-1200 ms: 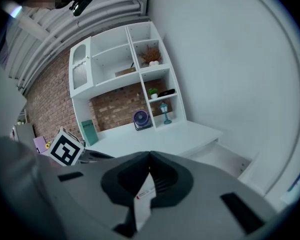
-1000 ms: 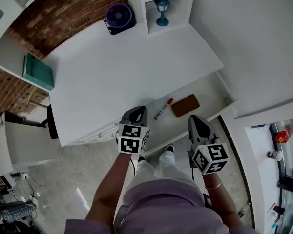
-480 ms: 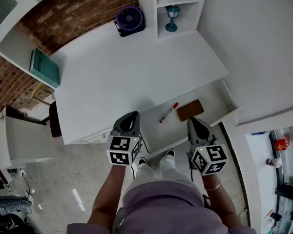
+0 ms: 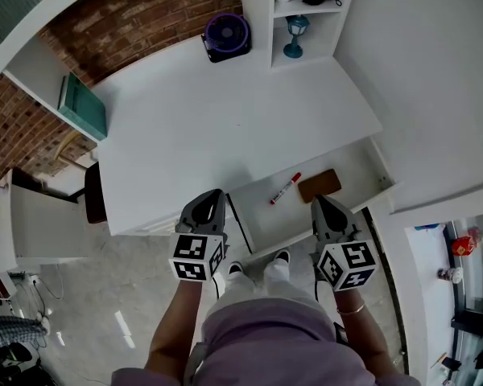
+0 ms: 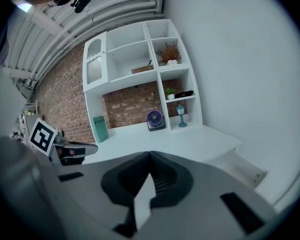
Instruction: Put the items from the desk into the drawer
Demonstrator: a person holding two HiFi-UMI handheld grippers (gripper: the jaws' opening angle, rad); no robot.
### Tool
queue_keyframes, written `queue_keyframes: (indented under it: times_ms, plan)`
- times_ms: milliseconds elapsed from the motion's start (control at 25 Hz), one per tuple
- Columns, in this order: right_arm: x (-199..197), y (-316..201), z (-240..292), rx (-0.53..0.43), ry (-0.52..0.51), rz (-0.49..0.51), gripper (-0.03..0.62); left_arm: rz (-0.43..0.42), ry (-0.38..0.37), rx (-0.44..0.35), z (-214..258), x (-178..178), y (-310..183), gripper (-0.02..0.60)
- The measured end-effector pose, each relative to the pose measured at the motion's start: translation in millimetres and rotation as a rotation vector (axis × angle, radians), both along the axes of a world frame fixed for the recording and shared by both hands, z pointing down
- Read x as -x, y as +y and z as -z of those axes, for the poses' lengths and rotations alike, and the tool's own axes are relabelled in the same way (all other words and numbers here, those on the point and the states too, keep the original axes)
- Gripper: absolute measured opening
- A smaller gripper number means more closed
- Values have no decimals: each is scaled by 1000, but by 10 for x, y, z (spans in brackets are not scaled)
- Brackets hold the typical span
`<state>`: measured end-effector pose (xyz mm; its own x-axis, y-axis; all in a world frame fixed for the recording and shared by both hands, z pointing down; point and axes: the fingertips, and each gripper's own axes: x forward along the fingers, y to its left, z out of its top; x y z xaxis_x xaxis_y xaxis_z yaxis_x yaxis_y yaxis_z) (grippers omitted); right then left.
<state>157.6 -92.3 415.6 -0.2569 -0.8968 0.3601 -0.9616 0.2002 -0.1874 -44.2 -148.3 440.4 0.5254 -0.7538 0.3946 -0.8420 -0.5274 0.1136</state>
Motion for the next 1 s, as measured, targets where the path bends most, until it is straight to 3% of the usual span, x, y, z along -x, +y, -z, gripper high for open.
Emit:
queue_keyframes:
  times_ms: [1000]
  plan:
    - [59, 27, 71, -24, 6, -12, 3, -12, 91, -49, 189, 16, -20, 0]
